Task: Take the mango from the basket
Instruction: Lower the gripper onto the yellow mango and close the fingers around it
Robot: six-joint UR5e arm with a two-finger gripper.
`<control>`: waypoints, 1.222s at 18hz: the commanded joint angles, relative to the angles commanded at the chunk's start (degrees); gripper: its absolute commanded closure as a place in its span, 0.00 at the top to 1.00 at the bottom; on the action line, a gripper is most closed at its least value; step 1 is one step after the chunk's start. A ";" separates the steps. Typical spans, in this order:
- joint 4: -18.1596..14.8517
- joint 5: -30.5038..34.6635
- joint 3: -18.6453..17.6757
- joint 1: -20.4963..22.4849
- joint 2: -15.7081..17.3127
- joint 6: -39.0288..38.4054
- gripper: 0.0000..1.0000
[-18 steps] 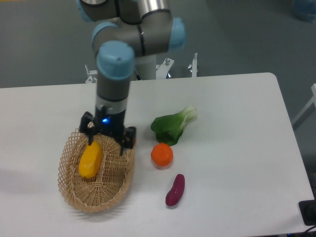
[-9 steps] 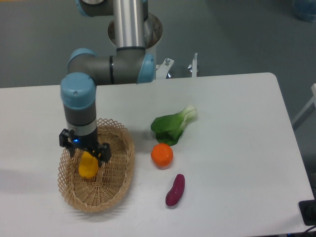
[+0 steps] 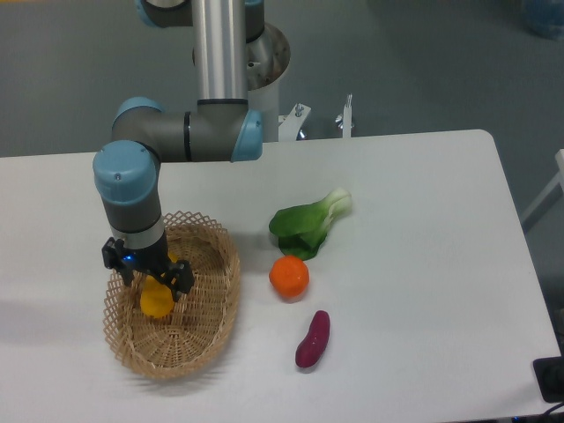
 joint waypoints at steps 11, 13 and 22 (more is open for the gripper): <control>0.35 0.36 0.70 -0.88 -1.50 -0.26 1.00; 0.35 0.36 0.79 -0.88 -1.59 -0.26 1.00; 0.35 1.85 0.88 -0.97 -2.03 -1.23 0.85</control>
